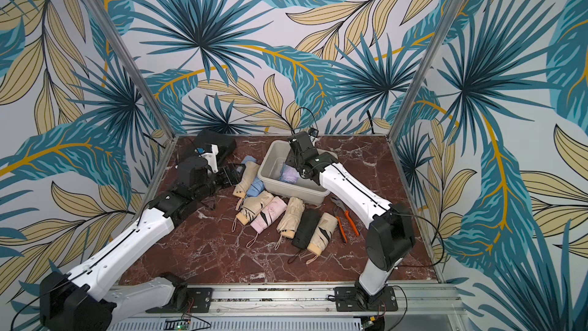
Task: Put the umbrella into the storage box
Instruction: Place the umbrella in the storage box.
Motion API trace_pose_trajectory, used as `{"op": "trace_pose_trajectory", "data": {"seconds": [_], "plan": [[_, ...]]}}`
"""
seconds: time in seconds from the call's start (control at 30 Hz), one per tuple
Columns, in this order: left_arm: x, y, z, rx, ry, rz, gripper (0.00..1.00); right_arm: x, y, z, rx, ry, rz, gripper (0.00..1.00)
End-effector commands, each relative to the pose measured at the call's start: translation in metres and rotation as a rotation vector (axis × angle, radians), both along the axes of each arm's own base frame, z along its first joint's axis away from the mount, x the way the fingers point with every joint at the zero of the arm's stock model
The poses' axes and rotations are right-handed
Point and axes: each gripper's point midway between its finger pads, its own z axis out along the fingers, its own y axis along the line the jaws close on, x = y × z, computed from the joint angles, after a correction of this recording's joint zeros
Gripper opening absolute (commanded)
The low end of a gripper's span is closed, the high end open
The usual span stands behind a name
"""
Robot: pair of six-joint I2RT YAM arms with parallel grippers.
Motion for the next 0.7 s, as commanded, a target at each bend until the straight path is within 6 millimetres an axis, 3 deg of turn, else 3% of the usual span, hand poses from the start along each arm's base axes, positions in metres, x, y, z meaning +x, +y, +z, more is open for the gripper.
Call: {"op": "trace_pose_trajectory", "data": {"seconds": [0.0, 0.2, 0.33, 0.67], "plan": [[0.009, -0.021, 0.01, -0.055, -0.048, 0.028, 0.81, 0.011, -0.017, 0.001, 0.02, 0.008, -0.062, 0.2], [0.007, -0.053, 0.002, -0.168, -0.066, 0.065, 0.8, 0.022, -0.019, -0.028, 0.009, 0.078, -0.058, 0.19], [0.008, -0.05, -0.011, -0.183, -0.014, 0.142, 0.8, 0.019, -0.015, -0.054, 0.012, 0.147, -0.054, 0.19], [0.01, -0.045, -0.008, -0.156, 0.017, 0.177, 0.81, 0.018, 0.0, -0.112, 0.114, 0.248, -0.083, 0.19]]}}
